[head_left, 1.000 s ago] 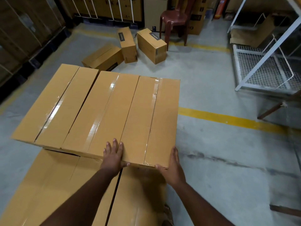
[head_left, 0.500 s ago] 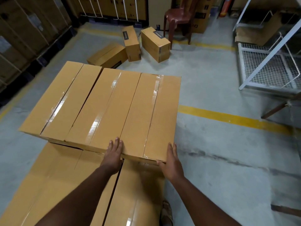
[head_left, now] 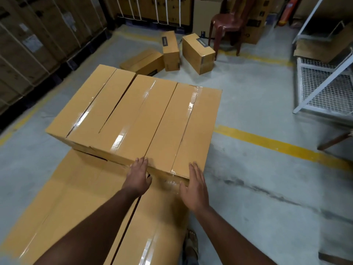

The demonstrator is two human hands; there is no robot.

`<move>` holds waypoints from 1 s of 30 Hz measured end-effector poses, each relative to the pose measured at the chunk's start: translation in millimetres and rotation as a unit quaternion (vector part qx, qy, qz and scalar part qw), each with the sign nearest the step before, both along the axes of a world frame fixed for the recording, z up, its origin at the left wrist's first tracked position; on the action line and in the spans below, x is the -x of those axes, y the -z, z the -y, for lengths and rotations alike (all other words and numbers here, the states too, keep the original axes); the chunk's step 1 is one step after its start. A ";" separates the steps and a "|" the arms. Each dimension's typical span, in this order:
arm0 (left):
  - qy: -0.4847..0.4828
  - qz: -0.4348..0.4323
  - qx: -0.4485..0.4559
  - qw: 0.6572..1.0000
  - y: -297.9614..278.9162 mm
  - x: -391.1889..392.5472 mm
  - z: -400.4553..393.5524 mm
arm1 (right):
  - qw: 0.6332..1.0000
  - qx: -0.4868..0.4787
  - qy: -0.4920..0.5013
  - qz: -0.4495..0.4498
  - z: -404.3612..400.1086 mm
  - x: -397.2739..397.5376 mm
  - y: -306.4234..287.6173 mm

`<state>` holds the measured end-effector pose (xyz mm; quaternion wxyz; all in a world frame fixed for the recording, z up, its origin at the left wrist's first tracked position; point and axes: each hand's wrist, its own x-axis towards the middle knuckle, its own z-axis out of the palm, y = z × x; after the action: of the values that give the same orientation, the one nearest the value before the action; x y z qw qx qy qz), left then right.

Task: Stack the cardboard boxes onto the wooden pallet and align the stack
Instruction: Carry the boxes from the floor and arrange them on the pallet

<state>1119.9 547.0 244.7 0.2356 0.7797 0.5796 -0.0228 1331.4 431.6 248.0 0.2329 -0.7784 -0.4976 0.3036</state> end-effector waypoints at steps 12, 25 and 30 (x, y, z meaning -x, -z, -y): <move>-0.130 0.226 -0.047 0.964 -39.3 125.9 134.1 | 0.993 -0.096 -0.046 -0.060 93.7 129.1 -60.7; -0.356 0.400 -0.055 0.843 -93.8 445.8 394.6 | 0.953 -0.122 -0.260 -0.094 226.5 468.0 -135.4; -0.461 0.422 -0.112 0.773 -110.2 523.8 446.5 | 0.925 -0.146 -0.331 -0.117 246.0 559.4 -146.4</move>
<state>596.1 100.5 354.9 0.3497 0.3712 0.7104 0.4850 772.1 185.5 394.4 0.2867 -0.4857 -0.7349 0.3766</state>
